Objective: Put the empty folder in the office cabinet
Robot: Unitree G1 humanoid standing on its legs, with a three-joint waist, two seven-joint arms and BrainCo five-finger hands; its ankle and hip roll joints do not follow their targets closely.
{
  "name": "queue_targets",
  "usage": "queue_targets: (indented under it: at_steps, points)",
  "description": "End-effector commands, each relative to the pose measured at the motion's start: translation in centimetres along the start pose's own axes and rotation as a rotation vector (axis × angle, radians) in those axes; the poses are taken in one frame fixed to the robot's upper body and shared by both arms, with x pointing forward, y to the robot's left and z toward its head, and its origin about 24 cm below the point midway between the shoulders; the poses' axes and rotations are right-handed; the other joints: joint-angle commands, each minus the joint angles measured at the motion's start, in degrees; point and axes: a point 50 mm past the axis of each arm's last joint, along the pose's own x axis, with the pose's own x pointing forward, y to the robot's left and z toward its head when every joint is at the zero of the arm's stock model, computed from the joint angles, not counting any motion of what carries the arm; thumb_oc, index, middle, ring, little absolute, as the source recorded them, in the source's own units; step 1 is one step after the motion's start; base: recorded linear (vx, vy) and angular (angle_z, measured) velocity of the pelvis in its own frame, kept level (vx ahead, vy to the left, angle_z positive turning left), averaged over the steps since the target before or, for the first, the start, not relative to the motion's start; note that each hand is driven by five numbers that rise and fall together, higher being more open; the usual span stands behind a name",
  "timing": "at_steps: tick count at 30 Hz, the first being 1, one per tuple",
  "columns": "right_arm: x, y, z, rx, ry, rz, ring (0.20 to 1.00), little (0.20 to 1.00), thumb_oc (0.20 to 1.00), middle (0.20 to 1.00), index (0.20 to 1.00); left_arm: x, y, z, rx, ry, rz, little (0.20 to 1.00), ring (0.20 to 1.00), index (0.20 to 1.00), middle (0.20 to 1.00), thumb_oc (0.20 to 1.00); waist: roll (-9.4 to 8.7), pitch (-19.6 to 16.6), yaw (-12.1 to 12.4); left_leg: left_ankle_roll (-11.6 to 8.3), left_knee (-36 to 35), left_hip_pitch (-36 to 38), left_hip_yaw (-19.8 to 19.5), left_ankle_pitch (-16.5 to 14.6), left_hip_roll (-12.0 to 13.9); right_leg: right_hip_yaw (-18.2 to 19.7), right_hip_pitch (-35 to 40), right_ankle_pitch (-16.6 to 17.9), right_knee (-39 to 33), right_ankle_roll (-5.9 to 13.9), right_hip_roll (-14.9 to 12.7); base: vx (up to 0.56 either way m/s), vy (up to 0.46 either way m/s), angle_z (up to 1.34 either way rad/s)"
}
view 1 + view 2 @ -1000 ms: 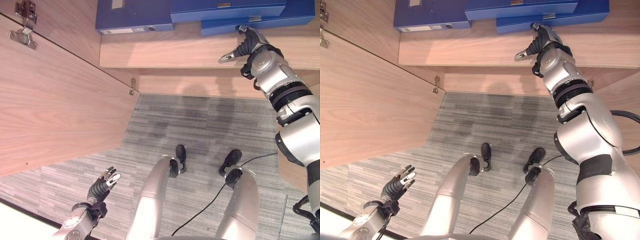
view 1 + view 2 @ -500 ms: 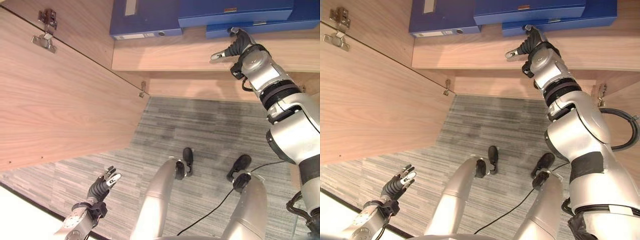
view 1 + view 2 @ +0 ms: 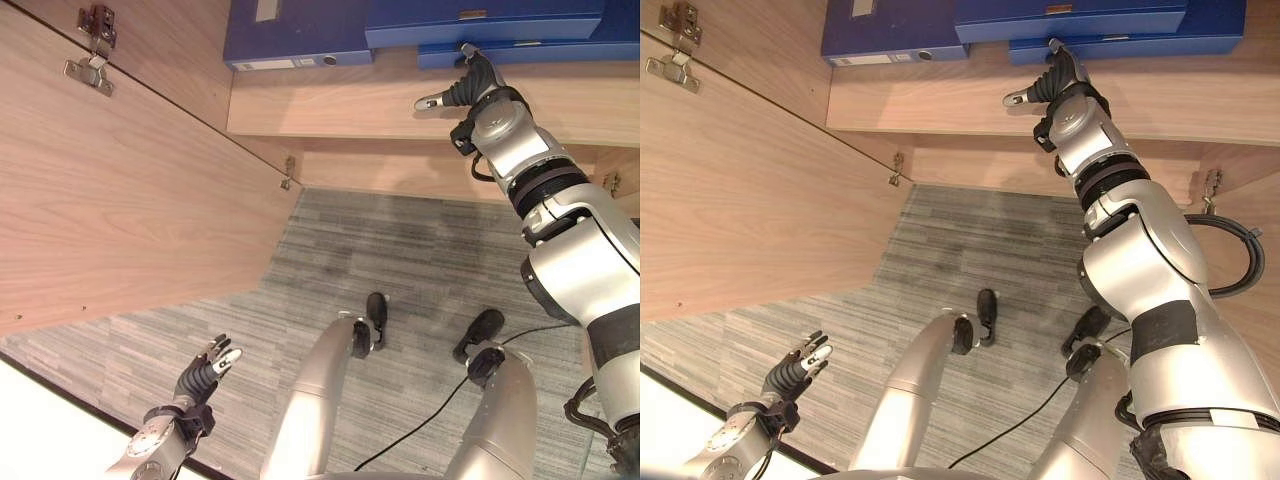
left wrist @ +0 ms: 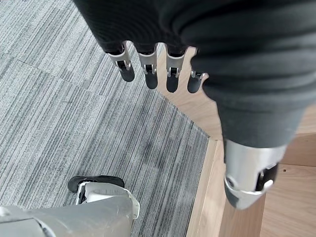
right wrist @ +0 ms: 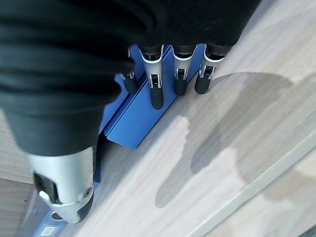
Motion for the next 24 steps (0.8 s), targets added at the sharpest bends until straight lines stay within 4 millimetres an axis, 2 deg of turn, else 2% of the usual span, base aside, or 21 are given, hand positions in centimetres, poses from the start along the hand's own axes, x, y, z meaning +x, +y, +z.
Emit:
queue_targets:
  at_steps: [1, 9, 12, 16, 22, 24]
  points:
    - [0.2, -2.4, 4.6, 0.029, -0.111, -0.073, 1.000, 1.000, 1.000, 1.000, 1.000, 0.2, 1.4, 2.3, 0.086, -0.066, 0.034, 1.000, 1.000, 1.000, 1.000, 1.000, -0.32, 4.18, 1.60, -1.30, -8.63, -2.06, -3.07, 2.48, -1.34, 3.13, 2.51, -5.62, -0.07, 3.56, -1.86, 0.00, 0.000, 0.00]
    - [0.0, -1.8, 5.3, -0.016, -0.141, -0.108, 1.000, 1.000, 1.000, 1.000, 1.000, 0.4, 1.4, 2.5, 0.071, -0.084, 0.047, 1.000, 1.000, 1.000, 1.000, 1.000, -0.09, 4.04, 1.70, -1.33, -8.96, -1.99, -2.93, 2.61, -1.53, 3.39, 2.51, -5.47, -0.15, 3.54, -1.88, 0.00, 0.000, 0.00]
    - [0.0, -1.4, 5.3, 0.027, -0.144, -0.108, 1.000, 1.000, 1.000, 1.000, 1.000, 0.5, 1.4, 2.6, 0.066, -0.090, 0.059, 1.000, 1.000, 1.000, 1.000, 1.000, -0.22, 4.09, 1.35, -1.39, -8.94, -2.01, -2.84, 2.62, -1.45, 3.45, 2.53, -5.44, -0.16, 3.53, -1.77, 0.00, 0.000, 0.00]
    - [-1.3, 1.4, 7.7, 0.036, -0.305, -0.043, 1.000, 1.000, 1.000, 1.000, 1.000, 0.6, 1.4, 2.3, 0.021, -0.097, 0.101, 1.000, 1.000, 1.000, 1.000, 1.000, -1.78, 5.28, -1.80, -1.57, -8.82, -2.05, -2.50, 2.41, -0.72, 3.56, 2.48, -5.04, -0.65, 3.24, -1.16, 0.00, 0.000, 0.00]
    - [-3.6, 1.4, 7.8, -0.007, -0.484, -0.043, 1.000, 1.000, 1.000, 1.000, 1.000, 0.2, 1.5, 1.6, -0.035, -0.095, 0.134, 1.000, 1.000, 1.000, 1.000, 1.000, -3.16, 6.52, -5.32, -1.59, -8.68, -2.05, -2.16, 2.04, -0.12, 3.82, 2.18, -4.80, -0.74, 2.90, -0.36, -0.01, 0.003, -0.09]
    - [-5.0, 0.4, 6.5, -0.025, -0.545, -0.061, 1.000, 1.000, 1.000, 1.000, 1.000, 0.0, 1.3, 1.3, -0.055, -0.095, 0.135, 1.000, 1.000, 1.000, 1.000, 1.000, -3.44, 7.09, -6.45, -1.55, -8.56, -1.96, -2.13, 1.83, 0.20, 3.81, 2.23, -4.86, -0.70, 2.84, -0.32, 0.00, -0.008, -0.08]
